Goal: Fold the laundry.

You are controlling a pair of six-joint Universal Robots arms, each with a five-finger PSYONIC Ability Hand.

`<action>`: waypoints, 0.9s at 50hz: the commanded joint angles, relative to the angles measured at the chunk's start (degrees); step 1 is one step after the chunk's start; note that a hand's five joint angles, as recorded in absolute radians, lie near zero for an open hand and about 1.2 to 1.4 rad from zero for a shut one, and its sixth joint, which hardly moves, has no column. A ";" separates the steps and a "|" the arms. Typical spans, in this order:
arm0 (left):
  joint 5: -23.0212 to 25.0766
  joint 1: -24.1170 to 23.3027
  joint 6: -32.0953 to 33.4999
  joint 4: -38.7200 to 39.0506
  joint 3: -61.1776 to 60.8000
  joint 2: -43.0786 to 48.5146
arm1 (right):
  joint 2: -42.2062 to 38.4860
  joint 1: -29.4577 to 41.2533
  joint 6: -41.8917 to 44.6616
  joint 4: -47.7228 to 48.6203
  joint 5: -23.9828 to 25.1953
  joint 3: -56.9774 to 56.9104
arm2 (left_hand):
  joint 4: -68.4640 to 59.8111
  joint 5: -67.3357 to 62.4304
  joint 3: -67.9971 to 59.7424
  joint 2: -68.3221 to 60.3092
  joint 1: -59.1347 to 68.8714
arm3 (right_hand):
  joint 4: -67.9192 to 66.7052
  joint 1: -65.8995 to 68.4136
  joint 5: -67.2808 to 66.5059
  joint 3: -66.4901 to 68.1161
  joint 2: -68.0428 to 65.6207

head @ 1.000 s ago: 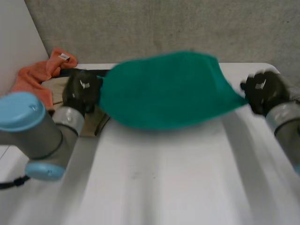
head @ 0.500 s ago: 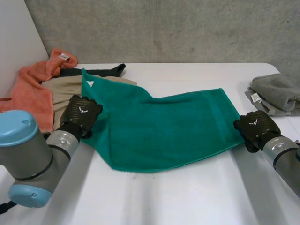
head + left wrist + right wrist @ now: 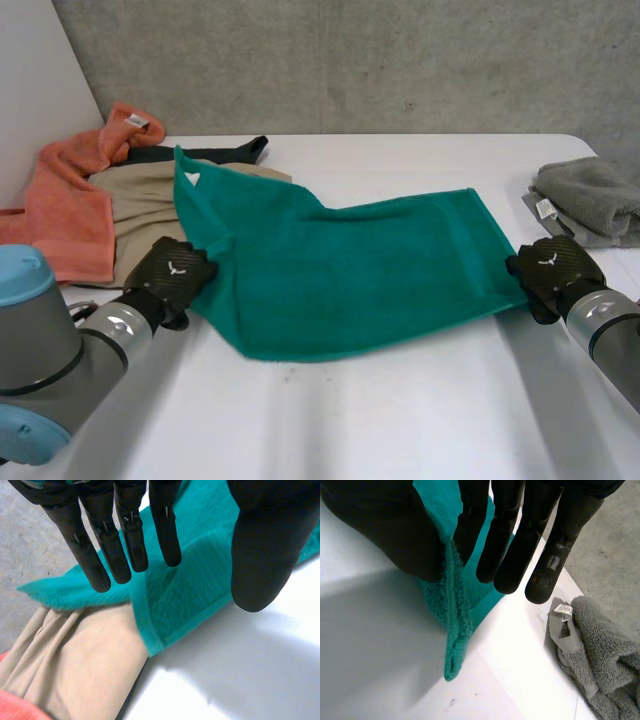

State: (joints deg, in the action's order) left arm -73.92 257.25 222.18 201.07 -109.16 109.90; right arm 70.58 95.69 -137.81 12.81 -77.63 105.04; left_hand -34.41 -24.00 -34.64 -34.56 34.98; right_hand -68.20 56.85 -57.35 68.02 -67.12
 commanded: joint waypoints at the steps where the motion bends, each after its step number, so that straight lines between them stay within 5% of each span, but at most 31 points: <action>1: 1.40 2.73 0.80 0.11 -1.67 -0.83 | -0.26 -0.15 0.00 -0.07 0.02 0.16 | -0.38 -0.79 -0.14 -0.22 -0.20 | -11.80 23.15 -12.65 11.98 -12.88; 10: 7.47 5.19 0.80 0.99 -0.89 0.14 | -0.26 0.03 0.00 -0.07 -0.07 0.25 | -0.70 -1.11 -0.46 -0.55 0.12 | -11.80 23.15 -12.65 11.98 -12.88; 24: 7.65 4.32 0.80 4.07 3.60 7.70 | -0.35 -0.06 0.00 -0.07 -0.16 0.43 | -9.11 -9.52 -8.87 -8.95 8.53 | -11.80 23.15 -12.65 11.98 -12.88; 31: 7.12 4.23 0.88 4.60 4.74 9.02 | -0.26 -0.24 0.09 -0.07 -0.24 0.34 | -45.57 -45.98 -45.34 -45.42 45.00 | -11.80 23.15 -12.65 11.98 -12.88; 39: 3.26 2.82 0.01 2.75 -0.08 -5.73 | 0.17 -0.59 2.46 -5.50 -0.51 -0.98 | -45.59 -46.00 -45.36 -45.44 45.02 | -11.80 23.15 -12.65 11.98 -12.88; 45: -3.41 2.29 0.53 -7.67 -6.58 -17.41 | 6.23 -3.13 9.92 -23.33 -0.51 -1.77 | -45.59 -46.00 -45.36 -45.44 45.02 | -11.80 23.15 -12.65 11.98 -12.88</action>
State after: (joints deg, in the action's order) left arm -71.43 260.13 222.33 202.66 -109.85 103.45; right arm 71.35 94.94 -134.22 4.85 -78.19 103.92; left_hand -68.62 -55.98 -67.99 -68.27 64.87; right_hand -68.20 56.85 -57.35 68.02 -67.12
